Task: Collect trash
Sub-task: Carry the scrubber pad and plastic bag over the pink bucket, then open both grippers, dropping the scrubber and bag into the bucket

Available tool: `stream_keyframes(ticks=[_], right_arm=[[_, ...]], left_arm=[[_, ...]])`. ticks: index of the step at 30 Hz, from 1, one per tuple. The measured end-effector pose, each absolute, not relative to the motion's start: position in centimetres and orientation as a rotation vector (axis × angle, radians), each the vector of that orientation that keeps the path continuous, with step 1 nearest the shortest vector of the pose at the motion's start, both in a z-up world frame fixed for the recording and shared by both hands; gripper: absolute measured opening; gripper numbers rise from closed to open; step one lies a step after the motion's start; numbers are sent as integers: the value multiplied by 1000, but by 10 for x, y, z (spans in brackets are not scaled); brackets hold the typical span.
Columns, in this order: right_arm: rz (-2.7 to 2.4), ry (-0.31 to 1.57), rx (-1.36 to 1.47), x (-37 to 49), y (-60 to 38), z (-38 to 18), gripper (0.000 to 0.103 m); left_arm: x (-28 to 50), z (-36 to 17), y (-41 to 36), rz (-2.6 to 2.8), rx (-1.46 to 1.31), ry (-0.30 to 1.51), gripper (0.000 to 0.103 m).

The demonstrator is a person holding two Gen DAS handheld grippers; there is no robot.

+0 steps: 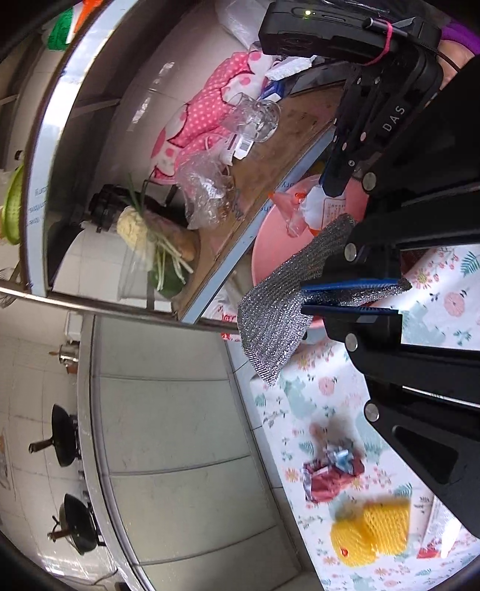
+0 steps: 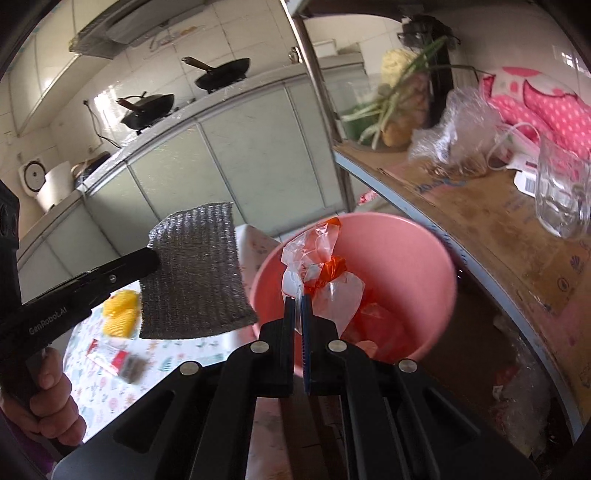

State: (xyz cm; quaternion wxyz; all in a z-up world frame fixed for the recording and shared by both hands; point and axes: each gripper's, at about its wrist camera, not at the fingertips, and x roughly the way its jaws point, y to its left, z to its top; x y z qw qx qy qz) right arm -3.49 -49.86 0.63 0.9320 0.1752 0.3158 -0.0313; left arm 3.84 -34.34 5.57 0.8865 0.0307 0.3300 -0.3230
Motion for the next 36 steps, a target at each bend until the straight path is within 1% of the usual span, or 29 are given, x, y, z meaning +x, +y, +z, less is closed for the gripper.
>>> stream_keyframes(ticks=[8,15,27,36], right_arm=[[-115,692,352,-18,-513,-15,4],[-152,726,336,-4,-523,-26,4],[-170,774,325,11,-524,-42,4],[-190,808,325,16,-527,-49,5]], left_arm=[[57,25,-384,-719,92,744,7],[69,9,-409,-742,124,762,7],[78,-12,-426,-734,153,791,7],[79,-15,-430,-723,151,801,8]])
